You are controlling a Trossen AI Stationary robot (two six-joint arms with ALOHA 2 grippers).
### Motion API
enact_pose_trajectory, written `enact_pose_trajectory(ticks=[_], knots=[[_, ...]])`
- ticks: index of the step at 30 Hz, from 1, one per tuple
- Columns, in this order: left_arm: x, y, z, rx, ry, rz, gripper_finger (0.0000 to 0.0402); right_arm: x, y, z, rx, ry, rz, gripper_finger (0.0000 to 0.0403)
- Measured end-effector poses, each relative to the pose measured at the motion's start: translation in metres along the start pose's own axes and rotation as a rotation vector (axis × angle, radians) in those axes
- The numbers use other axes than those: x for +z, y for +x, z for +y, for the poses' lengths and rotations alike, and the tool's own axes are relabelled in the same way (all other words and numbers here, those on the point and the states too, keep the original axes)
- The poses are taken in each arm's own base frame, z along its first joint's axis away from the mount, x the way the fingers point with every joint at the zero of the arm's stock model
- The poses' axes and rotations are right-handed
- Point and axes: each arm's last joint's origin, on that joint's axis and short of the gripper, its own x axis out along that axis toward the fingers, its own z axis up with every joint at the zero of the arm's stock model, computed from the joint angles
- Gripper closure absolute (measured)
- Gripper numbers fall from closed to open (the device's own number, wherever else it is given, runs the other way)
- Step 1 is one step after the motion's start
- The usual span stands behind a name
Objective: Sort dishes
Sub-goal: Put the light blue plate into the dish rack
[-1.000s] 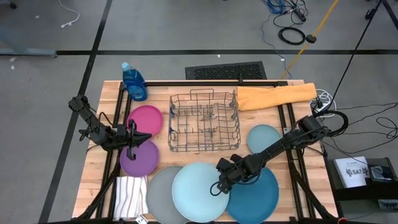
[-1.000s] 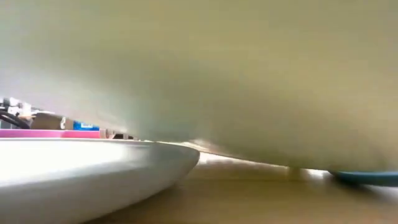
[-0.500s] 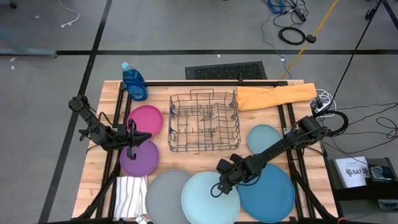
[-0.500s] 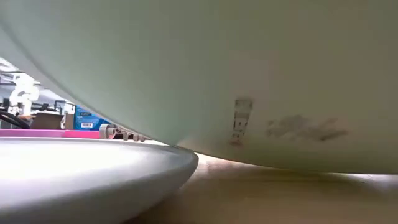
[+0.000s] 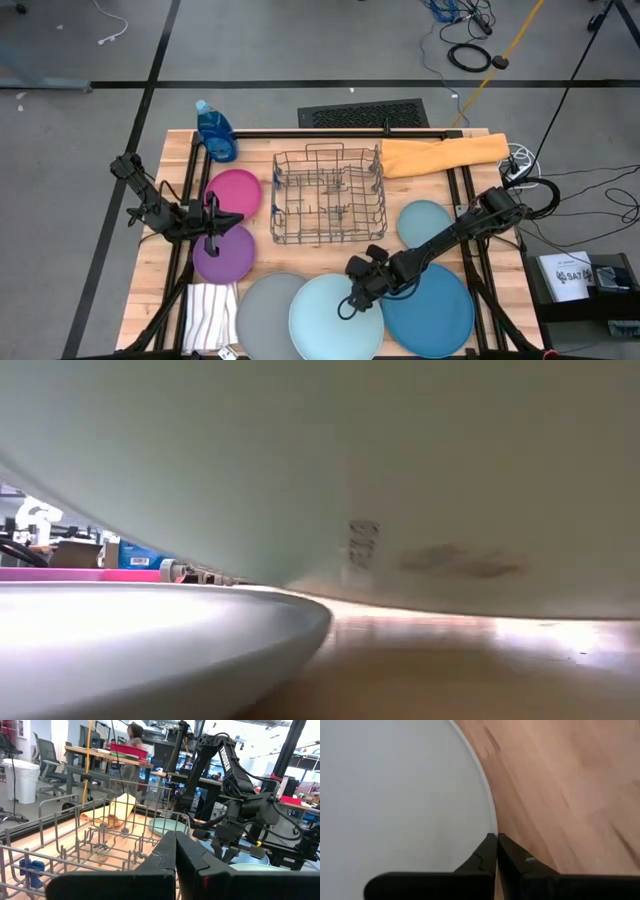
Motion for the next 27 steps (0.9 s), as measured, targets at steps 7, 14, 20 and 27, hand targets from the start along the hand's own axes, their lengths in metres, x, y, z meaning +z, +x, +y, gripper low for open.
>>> enact_pose_trajectory(ticks=[7,14,20,27], knots=[[-0.001,0.000,0.000,0.001,-0.015,0.008,0.0401,0.011,-0.008,0.006,-0.051,-0.065,-0.060,0.0403],[-0.003,0.000,0.001,0.037,-0.057,0.018,0.0369,0.021,-0.017,0.012,-0.095,-0.120,-0.114,0.0403],[-0.005,0.000,0.001,0.016,-0.114,0.032,0.0348,0.032,-0.027,0.018,-0.139,-0.169,-0.155,0.0403],[-0.010,0.000,-0.002,-0.087,-0.256,0.091,0.0347,0.040,-0.034,0.021,-0.190,-0.204,-0.196,0.0402]])
